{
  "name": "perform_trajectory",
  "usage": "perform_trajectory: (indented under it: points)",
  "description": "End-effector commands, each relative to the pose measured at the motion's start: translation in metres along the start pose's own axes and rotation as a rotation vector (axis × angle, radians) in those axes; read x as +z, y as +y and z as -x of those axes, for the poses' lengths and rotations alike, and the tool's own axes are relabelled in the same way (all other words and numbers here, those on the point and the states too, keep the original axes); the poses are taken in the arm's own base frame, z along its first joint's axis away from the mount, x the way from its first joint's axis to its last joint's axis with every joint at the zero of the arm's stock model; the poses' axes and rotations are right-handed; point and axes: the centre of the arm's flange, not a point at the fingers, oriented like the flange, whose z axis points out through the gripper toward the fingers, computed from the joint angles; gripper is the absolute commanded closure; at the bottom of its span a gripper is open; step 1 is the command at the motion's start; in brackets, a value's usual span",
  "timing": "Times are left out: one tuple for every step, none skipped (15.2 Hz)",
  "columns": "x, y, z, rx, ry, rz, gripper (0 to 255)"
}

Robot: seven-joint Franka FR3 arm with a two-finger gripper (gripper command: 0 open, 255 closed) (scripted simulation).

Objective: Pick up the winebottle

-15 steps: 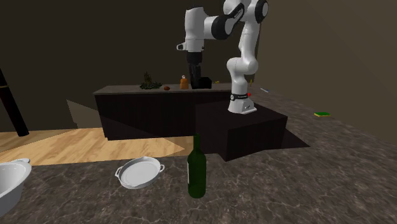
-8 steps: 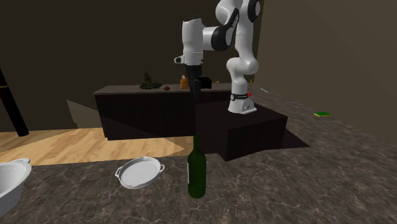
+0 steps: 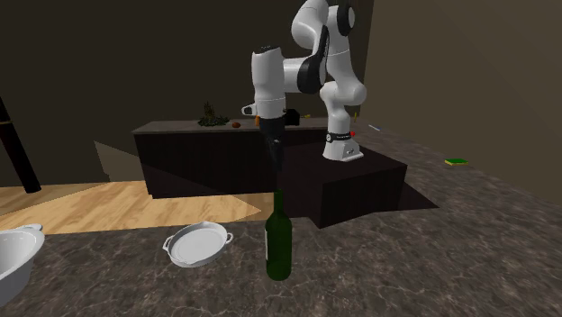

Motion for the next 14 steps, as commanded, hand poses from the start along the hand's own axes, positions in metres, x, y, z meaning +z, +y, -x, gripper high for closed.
perform_trajectory:
  points:
    - [0.016, -0.021, -0.003, 0.002, -0.009, -0.005, 0]
    - [0.023, -0.031, -0.006, 0.002, -0.014, -0.007, 0]
    - [0.030, -0.041, -0.009, 0.002, -0.018, -0.009, 0]
    - [0.038, -0.052, -0.012, 0.002, -0.023, -0.011, 0]
    - [0.045, -0.062, -0.015, 0.003, -0.027, -0.013, 0]
    - [0.046, -0.064, -0.015, 0.003, -0.028, -0.014, 0]
    - [0.052, -0.064, -0.016, 0.003, -0.028, -0.014, 0]
    - [0.057, -0.064, -0.016, 0.003, -0.028, -0.014, 0]
    - [0.062, -0.064, -0.016, 0.003, -0.028, -0.014, 0]
    - [0.068, -0.064, -0.017, 0.003, -0.028, -0.014, 0]
    - [0.073, -0.065, -0.017, 0.003, -0.028, -0.014, 0]
    - [0.078, -0.065, -0.017, 0.003, -0.028, -0.014, 0]
    - [0.086, -0.065, -0.018, 0.003, -0.028, -0.014, 0]
    - [0.086, -0.065, -0.018, 0.003, -0.028, -0.014, 0]
